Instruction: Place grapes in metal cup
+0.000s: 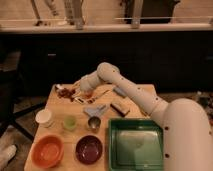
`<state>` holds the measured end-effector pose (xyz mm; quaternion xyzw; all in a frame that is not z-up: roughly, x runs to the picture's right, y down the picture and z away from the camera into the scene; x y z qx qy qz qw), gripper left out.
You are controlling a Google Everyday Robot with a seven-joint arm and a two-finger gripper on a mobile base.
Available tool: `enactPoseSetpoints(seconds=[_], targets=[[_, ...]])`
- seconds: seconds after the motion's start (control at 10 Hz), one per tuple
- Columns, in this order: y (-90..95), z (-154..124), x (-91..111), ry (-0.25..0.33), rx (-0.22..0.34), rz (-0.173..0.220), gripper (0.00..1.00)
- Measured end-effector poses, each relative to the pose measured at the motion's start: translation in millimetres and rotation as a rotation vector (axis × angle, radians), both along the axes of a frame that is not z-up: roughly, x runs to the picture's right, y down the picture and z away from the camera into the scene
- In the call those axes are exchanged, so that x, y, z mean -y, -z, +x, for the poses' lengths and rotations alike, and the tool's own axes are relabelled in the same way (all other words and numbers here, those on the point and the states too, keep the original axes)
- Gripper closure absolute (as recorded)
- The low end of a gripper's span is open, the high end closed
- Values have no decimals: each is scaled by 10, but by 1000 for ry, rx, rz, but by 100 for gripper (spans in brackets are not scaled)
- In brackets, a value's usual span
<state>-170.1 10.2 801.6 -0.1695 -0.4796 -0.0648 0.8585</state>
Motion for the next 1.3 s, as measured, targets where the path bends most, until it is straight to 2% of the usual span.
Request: enactPoseSetpoints(seconds=[0.4, 0.7, 1.3], targets=[[335, 215, -91, -8, -27, 27, 100], [536, 381, -258, -26, -59, 23, 100], [560, 399, -291, -30, -63, 21, 100]])
